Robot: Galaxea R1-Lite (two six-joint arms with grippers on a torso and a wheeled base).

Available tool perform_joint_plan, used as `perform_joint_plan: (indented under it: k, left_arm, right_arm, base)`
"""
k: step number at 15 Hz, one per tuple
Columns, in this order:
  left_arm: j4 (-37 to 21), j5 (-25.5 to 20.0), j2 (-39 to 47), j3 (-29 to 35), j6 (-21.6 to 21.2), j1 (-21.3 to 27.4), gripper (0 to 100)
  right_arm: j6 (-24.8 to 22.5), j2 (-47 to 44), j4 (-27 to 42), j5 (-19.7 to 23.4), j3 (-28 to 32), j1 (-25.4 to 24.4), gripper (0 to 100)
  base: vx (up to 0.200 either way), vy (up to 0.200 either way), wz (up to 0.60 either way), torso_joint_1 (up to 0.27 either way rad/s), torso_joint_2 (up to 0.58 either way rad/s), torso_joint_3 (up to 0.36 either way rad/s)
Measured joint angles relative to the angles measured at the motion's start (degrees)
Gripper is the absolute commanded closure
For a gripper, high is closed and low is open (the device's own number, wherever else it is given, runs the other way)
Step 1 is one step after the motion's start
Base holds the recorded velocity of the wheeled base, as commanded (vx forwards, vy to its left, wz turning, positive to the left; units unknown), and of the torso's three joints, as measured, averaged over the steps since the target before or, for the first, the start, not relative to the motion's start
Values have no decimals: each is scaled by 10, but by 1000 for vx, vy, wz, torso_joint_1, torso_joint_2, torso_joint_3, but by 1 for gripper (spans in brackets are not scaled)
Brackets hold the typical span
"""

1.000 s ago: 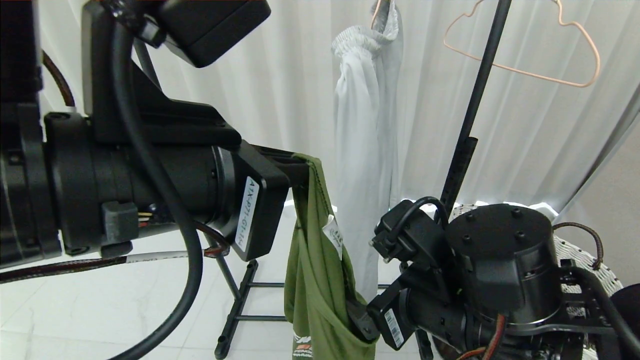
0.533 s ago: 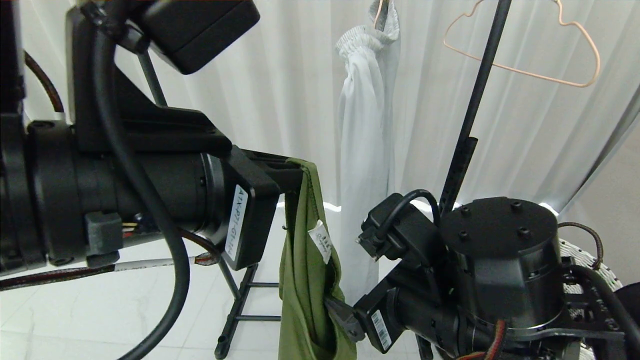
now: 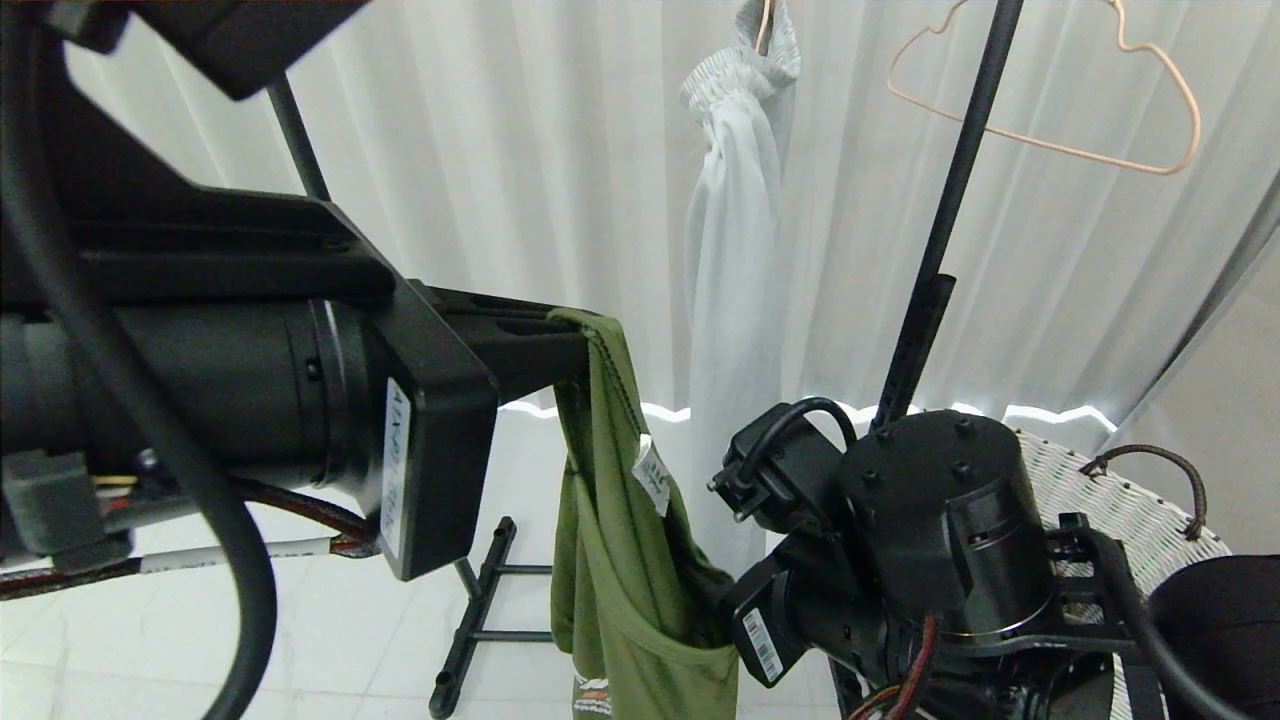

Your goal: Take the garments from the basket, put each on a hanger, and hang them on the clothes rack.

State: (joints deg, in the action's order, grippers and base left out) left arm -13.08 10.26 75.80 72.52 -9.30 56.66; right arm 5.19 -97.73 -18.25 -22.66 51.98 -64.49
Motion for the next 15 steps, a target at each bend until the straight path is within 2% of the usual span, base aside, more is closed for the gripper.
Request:
perform_joint_plan:
  k: [5, 7, 9, 11, 15]
  left_arm:
    - [0, 0, -7, -10, 0, 0, 100]
    - [0, 18, -11, -26, -10, -4, 100]
    - [0, 51, -17, -43, -24, -14, 100]
    - [0, 54, -22, -48, -22, -21, 100]
    - [1, 69, -30, -58, -19, -59, 100]
  right_arm:
    - [2, 2, -1, -14, -3, 5, 100]
    - [0, 11, 0, -30, -5, 17, 100]
    - [-1, 35, 0, -42, -9, 40, 100]
    - [-5, 76, 0, -46, -9, 74, 100]
    - [-60, 158, -1, -46, 32, 133, 100]
  base:
    - [0, 0, 0, 0, 0, 0]
    - [0, 0, 0, 0, 0, 0]
    - [0, 0, 0, 0, 0, 0]
    - [0, 0, 0, 0, 0, 0]
    - [0, 0, 0, 0, 0, 0]
